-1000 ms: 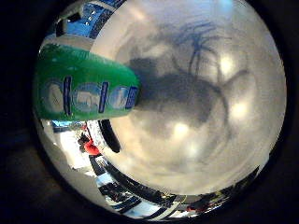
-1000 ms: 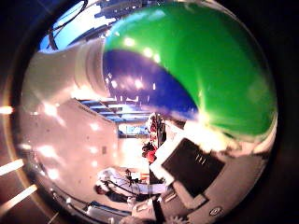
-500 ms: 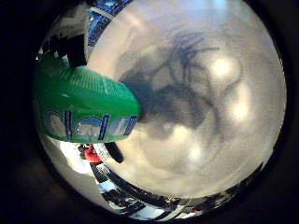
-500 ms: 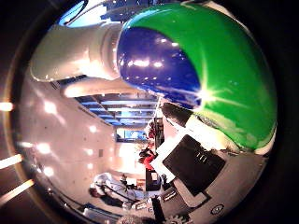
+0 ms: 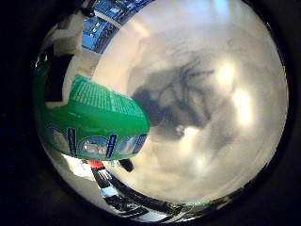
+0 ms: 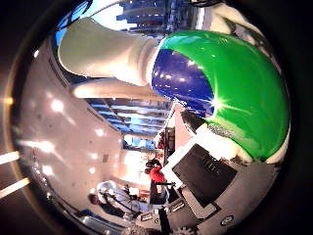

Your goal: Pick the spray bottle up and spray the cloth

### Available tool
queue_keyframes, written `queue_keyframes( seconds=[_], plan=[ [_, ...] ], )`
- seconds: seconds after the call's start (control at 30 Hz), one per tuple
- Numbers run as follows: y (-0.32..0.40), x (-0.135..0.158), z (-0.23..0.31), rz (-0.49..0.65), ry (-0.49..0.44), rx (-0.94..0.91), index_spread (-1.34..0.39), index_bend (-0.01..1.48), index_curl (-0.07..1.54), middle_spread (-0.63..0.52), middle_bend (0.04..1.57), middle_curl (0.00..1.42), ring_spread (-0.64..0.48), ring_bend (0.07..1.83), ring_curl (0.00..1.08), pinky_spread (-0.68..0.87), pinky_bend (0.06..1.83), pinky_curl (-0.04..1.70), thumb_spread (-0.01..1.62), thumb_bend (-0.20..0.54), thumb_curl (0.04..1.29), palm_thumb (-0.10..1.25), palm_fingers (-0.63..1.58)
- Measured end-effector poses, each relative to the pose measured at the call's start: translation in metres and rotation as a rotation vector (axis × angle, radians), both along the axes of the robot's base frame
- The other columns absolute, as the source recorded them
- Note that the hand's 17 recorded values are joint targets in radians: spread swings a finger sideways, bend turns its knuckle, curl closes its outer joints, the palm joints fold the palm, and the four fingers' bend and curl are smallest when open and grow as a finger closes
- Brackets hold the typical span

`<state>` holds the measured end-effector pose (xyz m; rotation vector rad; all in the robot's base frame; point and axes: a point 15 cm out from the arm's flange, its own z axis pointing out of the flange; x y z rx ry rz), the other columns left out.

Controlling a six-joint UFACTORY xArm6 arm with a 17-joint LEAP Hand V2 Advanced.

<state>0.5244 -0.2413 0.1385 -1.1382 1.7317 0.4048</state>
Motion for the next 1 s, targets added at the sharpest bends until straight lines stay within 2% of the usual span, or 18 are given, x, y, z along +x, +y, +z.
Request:
queue_keyframes(
  seconds=[0.33, 0.57, 0.83, 1.0],
  plan=[
    [-0.004, -0.01, 0.042, 0.03, -0.064, 0.013, -0.41, 1.01, 1.18, -0.21, 1.38, 1.0, -0.27, 1.45, 0.94, -0.17, 1.27, 1.33, 0.55, -0.018, 0.76, 1.15, 0.84],
    [0.014, -0.022, 0.08, 0.134, -0.121, -0.014, -0.39, 1.03, 1.18, -0.19, 1.39, 0.97, -0.28, 1.44, 0.96, -0.16, 1.23, 1.42, 0.56, -0.019, 0.8, 1.1, 0.85],
    [0.036, -0.067, 0.085, 0.27, -0.08, -0.145, -0.37, 1.05, 1.17, -0.18, 1.41, 0.95, -0.29, 1.41, 0.97, -0.16, 1.17, 1.49, 0.61, -0.015, 0.83, 1.1, 0.87],
    [0.047, -0.092, 0.078, 0.365, -0.029, -0.318, -0.36, 1.04, 1.16, -0.18, 1.4, 0.94, -0.29, 1.4, 0.98, -0.16, 1.15, 1.52, 0.6, -0.015, 0.85, 1.11, 0.88]
  ],
)
